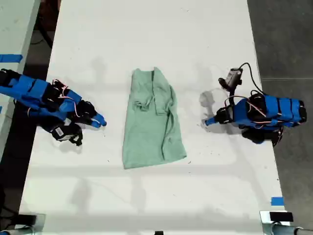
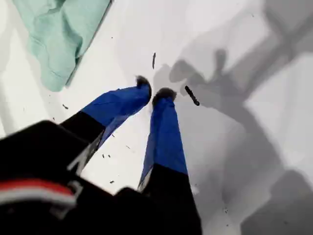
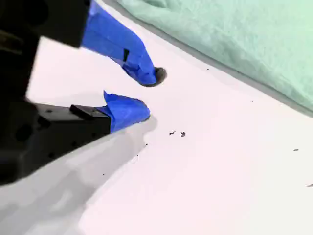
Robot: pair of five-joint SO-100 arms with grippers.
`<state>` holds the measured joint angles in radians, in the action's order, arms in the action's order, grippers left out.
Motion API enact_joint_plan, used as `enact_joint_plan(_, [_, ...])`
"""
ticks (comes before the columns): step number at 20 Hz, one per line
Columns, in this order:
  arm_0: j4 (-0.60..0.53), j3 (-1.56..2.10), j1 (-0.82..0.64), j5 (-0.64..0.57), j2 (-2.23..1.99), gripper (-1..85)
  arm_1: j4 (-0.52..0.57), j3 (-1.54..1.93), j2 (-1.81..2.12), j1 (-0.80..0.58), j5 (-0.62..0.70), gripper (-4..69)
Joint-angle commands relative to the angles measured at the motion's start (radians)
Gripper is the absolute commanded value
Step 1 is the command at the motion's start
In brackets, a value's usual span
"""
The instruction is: Fold t shirt
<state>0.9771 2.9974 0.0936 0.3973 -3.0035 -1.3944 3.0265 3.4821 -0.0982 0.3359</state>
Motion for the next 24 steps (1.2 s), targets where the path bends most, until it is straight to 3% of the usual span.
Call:
enact_joint_plan(1, [0.087, 0.195, -0.04, -0.11, -0.561, 3.5, 0.029, 0.071, 0.011, -0.023, 0.049, 4.0])
enact_joint_plan(6, [0.064, 0.173, -0.011, -0.028, -0.525, 5.9, 0.029, 0.071, 0.011, -0.025, 0.052, 3.9])
enact_joint_plan(9, [0.077, 0.048, -0.018, 0.034, -0.295, 9.6, 0.029, 0.071, 0.011, -0.028, 0.052, 3.9])
enact_joint_plan(14, [0.132, -0.318, 0.006, 0.135, 0.233, 14.1, 0.029, 0.071, 0.011, -0.028, 0.052, 3.9])
enact_joint_plan(18, [0.262, -0.627, 0.064, 0.244, 0.6, 15.8, 0.029, 0.071, 0.011, -0.028, 0.054, 3.9])
enact_joint_plan(21, [0.347, -0.877, 0.095, 0.255, 0.861, 18.8, 0.029, 0.071, 0.011, -0.028, 0.055, 3.9])
enact_joint_plan(24, [0.318, -0.925, 0.124, 0.241, 1.015, 22.2, 0.029, 0.071, 0.011, -0.026, 0.055, 3.9])
